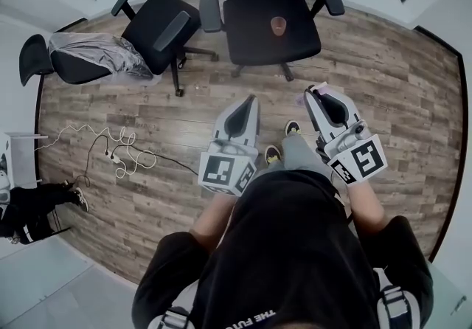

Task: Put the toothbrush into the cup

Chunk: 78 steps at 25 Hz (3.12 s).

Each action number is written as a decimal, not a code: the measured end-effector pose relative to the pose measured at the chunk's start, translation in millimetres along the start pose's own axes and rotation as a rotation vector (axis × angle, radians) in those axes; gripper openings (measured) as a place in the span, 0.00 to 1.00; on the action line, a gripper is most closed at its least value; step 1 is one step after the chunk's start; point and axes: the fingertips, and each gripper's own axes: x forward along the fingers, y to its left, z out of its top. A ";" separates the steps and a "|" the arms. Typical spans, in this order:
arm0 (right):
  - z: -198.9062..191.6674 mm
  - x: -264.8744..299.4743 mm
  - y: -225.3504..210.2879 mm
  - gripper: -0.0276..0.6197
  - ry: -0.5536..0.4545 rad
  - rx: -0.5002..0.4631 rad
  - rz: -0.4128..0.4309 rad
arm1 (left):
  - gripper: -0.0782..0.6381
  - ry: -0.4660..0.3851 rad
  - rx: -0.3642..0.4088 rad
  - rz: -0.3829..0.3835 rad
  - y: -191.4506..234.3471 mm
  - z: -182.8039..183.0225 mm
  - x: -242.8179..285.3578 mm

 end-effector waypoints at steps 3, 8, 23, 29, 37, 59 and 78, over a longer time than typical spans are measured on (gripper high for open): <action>-0.1 8.8 -0.5 0.11 0.005 -0.011 0.016 | 0.14 -0.007 -0.001 0.013 7.6 2.2 2.1; -0.4 27.1 -12.5 0.11 0.002 -0.015 0.026 | 0.14 -0.010 -0.003 0.022 21.1 5.3 16.0; -11.6 105.7 -149.8 0.11 0.019 0.022 -0.001 | 0.14 0.050 0.013 0.005 59.7 18.0 158.8; -14.6 137.8 -211.1 0.11 0.032 0.023 0.020 | 0.14 0.074 0.015 0.021 71.5 17.6 217.9; -35.6 168.9 -280.1 0.11 0.058 0.062 0.054 | 0.14 0.119 0.009 0.073 83.8 11.4 279.7; -78.4 238.1 -337.8 0.11 0.105 0.085 0.092 | 0.14 0.137 0.018 0.126 124.3 12.3 333.1; -160.8 303.3 -390.7 0.11 0.237 0.096 0.062 | 0.14 0.229 -0.036 0.072 190.0 -53.7 392.2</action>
